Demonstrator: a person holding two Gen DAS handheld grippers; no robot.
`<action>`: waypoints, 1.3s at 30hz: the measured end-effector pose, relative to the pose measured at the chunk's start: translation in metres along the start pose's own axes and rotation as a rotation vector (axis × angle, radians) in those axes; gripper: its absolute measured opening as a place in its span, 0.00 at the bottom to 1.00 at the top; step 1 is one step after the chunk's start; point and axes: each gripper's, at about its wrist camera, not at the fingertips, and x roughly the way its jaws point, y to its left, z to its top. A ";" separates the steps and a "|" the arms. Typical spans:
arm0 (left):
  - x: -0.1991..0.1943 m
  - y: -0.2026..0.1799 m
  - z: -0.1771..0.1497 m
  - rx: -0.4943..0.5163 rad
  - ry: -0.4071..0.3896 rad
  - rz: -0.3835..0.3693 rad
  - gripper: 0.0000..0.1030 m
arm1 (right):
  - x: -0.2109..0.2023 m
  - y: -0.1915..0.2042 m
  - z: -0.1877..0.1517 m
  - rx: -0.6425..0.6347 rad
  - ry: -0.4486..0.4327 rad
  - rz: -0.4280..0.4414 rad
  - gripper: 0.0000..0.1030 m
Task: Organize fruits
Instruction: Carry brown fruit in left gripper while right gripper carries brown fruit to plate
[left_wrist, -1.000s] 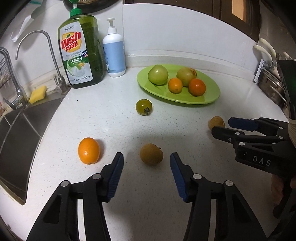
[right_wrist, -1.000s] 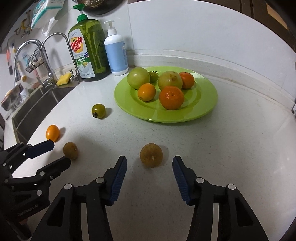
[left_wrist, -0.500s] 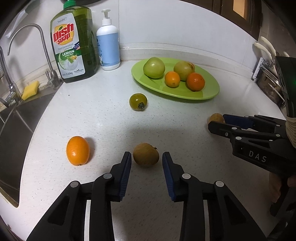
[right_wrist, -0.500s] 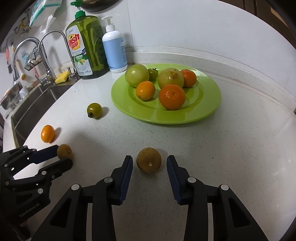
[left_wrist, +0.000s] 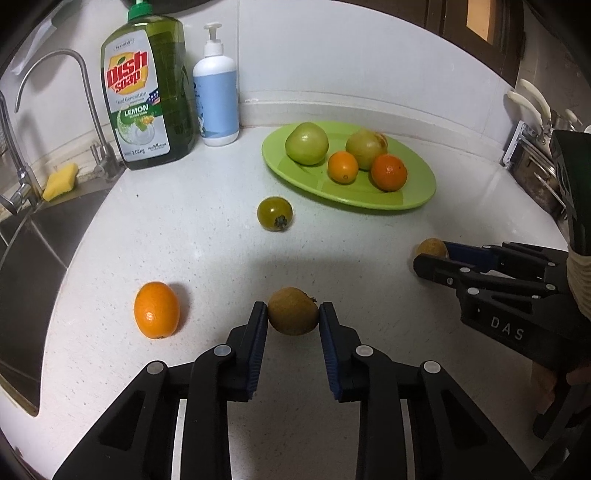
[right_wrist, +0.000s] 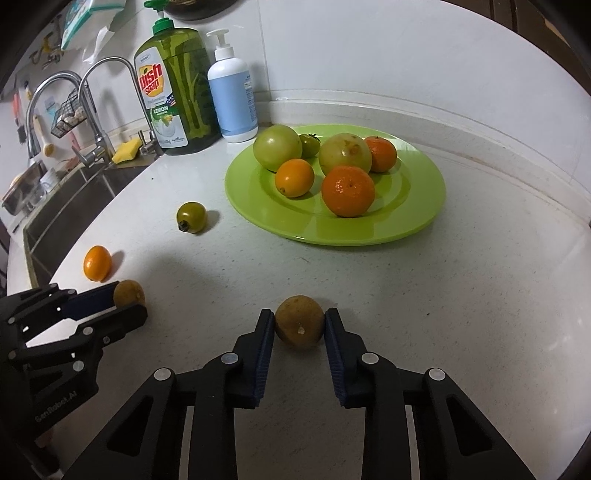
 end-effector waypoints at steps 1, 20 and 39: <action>-0.002 0.000 0.001 0.001 -0.004 -0.001 0.28 | -0.002 0.001 0.000 0.001 -0.003 0.001 0.28; -0.052 -0.004 0.018 0.062 -0.118 -0.038 0.28 | -0.054 0.016 0.007 0.034 -0.098 0.003 0.28; -0.075 -0.017 0.072 0.148 -0.215 -0.140 0.28 | -0.098 0.011 0.039 0.075 -0.226 -0.046 0.28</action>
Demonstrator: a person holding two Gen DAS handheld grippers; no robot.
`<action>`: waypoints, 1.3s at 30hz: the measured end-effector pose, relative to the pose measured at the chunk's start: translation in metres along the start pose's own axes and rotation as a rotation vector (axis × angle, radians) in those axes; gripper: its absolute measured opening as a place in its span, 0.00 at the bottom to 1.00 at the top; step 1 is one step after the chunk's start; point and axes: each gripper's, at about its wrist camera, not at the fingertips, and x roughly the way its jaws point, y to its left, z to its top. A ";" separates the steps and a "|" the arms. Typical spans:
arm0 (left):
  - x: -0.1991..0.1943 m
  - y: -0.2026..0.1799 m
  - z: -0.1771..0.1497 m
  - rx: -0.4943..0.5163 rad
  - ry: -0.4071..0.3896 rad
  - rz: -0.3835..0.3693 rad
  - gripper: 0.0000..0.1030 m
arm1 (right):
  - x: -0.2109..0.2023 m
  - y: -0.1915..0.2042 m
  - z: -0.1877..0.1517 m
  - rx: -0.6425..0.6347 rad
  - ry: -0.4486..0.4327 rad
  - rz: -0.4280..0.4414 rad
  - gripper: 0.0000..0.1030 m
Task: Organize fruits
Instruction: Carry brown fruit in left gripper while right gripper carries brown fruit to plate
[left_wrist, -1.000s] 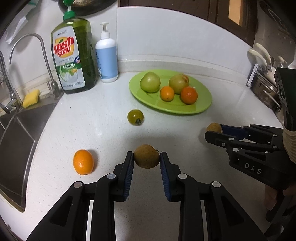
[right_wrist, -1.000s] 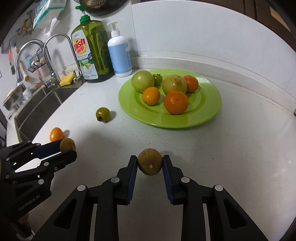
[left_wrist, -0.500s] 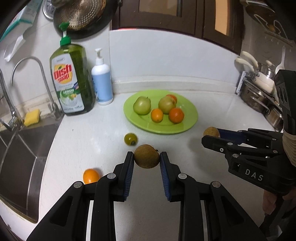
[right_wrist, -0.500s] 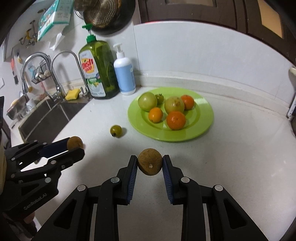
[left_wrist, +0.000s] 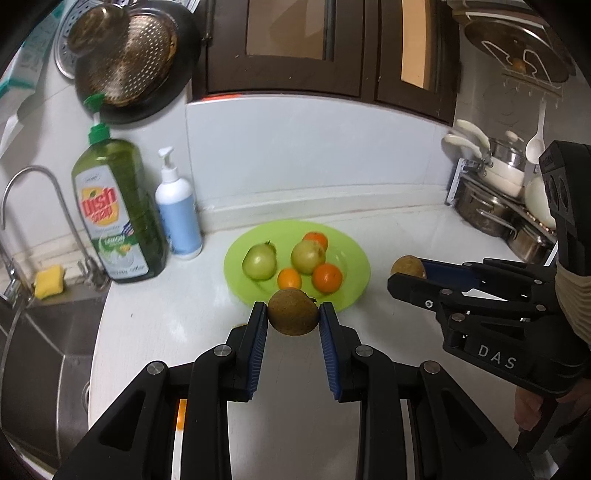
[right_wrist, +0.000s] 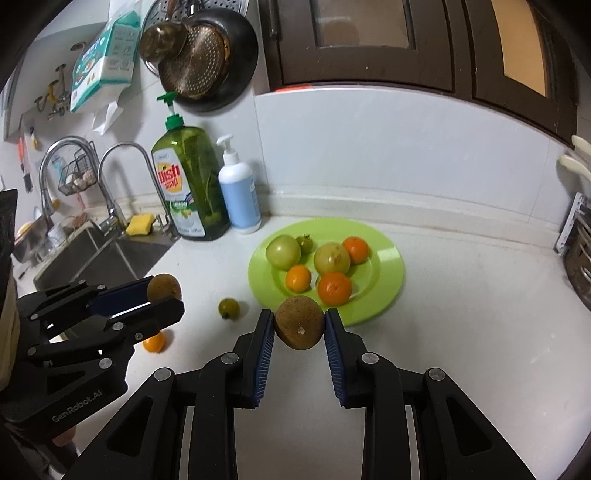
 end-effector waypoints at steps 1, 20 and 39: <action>0.001 0.000 0.003 0.002 -0.002 -0.002 0.28 | 0.000 -0.001 0.004 0.004 -0.005 0.004 0.28; 0.071 0.027 0.069 0.026 0.023 -0.034 0.28 | 0.065 -0.020 0.072 -0.027 -0.003 -0.014 0.28; 0.179 0.045 0.093 0.058 0.138 -0.055 0.28 | 0.166 -0.053 0.097 -0.013 0.106 -0.005 0.28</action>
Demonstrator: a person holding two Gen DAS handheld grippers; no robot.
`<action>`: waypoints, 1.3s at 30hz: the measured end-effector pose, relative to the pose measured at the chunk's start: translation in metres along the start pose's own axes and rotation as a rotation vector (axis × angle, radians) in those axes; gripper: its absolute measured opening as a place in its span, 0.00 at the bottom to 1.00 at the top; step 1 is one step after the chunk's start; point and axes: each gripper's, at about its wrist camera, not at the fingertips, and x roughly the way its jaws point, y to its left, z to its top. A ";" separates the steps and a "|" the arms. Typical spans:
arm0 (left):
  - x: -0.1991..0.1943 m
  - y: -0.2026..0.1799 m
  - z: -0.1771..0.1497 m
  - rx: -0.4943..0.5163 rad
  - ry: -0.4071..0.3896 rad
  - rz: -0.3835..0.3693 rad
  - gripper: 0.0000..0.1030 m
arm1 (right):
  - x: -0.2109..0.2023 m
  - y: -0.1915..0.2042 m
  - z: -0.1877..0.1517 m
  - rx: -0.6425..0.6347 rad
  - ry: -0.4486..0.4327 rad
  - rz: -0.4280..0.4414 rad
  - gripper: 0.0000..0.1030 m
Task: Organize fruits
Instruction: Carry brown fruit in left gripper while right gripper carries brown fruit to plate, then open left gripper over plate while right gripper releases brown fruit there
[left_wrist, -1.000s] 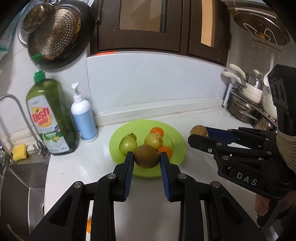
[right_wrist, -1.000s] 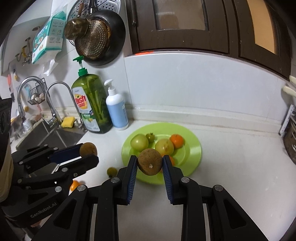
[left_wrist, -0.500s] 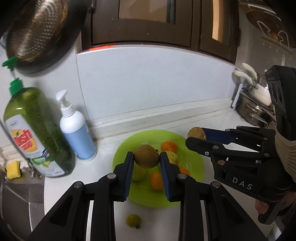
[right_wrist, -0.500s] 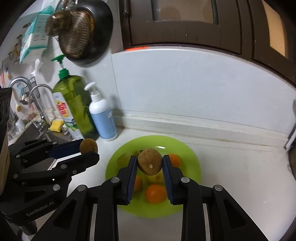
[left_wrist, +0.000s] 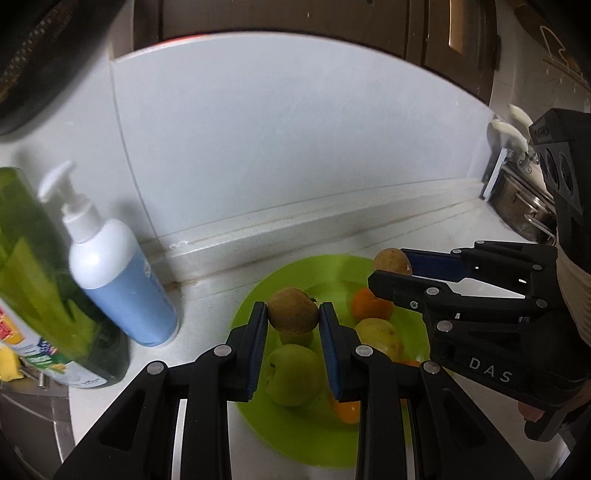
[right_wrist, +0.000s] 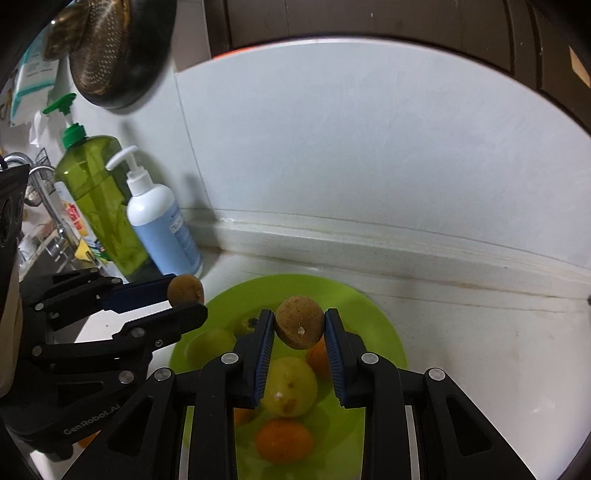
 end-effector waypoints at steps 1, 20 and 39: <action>0.005 0.001 0.000 0.001 0.007 -0.001 0.28 | 0.004 -0.001 0.000 0.000 0.004 -0.001 0.28; 0.058 0.001 0.011 0.028 0.086 -0.044 0.28 | 0.046 -0.021 -0.002 0.035 0.065 -0.004 0.28; 0.040 0.010 0.007 0.022 0.078 -0.007 0.36 | 0.046 -0.019 -0.002 0.053 0.055 -0.003 0.35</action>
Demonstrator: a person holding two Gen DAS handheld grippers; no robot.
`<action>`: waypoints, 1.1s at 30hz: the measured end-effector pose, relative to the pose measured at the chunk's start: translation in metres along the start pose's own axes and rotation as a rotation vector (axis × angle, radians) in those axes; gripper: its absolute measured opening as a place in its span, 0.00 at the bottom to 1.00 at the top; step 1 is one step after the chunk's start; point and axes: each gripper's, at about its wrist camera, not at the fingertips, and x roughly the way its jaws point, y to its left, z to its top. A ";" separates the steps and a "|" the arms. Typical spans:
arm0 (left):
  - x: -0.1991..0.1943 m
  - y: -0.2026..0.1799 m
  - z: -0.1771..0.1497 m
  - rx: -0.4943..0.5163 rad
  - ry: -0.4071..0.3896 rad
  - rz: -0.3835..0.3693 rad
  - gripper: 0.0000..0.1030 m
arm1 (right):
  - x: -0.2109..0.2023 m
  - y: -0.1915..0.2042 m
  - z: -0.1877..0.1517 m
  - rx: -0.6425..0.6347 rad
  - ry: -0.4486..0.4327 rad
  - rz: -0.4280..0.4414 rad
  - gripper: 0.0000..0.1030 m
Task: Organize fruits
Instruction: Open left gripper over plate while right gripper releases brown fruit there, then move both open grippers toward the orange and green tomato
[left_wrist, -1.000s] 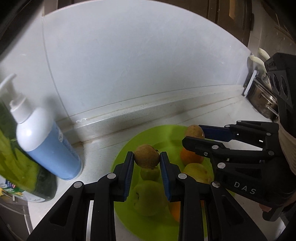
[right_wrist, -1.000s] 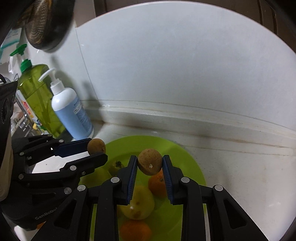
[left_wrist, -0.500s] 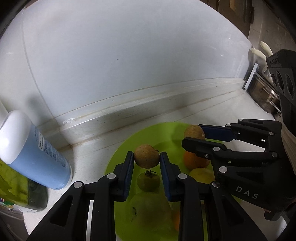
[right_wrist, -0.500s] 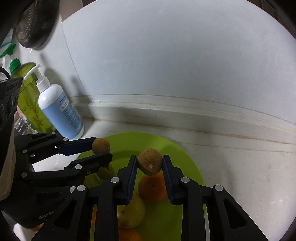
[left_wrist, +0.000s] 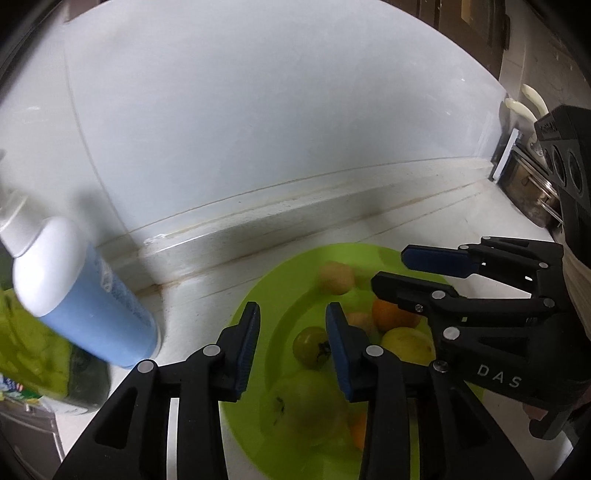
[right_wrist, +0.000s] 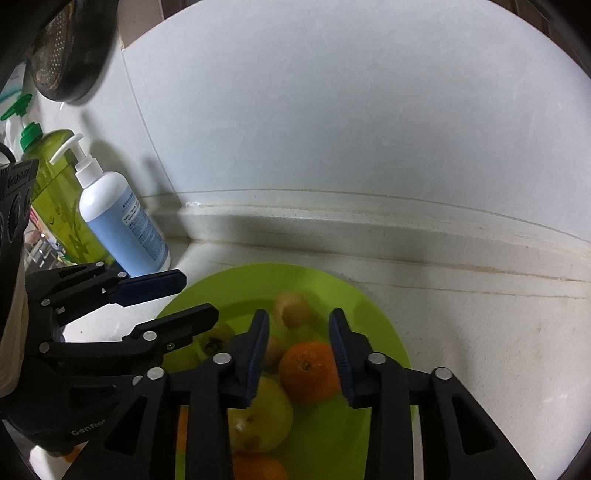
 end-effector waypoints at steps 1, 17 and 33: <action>-0.004 0.001 -0.001 -0.005 -0.001 0.006 0.36 | -0.003 0.000 0.000 -0.001 -0.005 -0.002 0.35; -0.095 0.003 -0.020 -0.083 -0.113 0.083 0.46 | -0.078 0.031 -0.009 -0.038 -0.115 0.020 0.35; -0.195 -0.002 -0.069 -0.150 -0.213 0.181 0.53 | -0.150 0.089 -0.038 -0.117 -0.191 0.108 0.35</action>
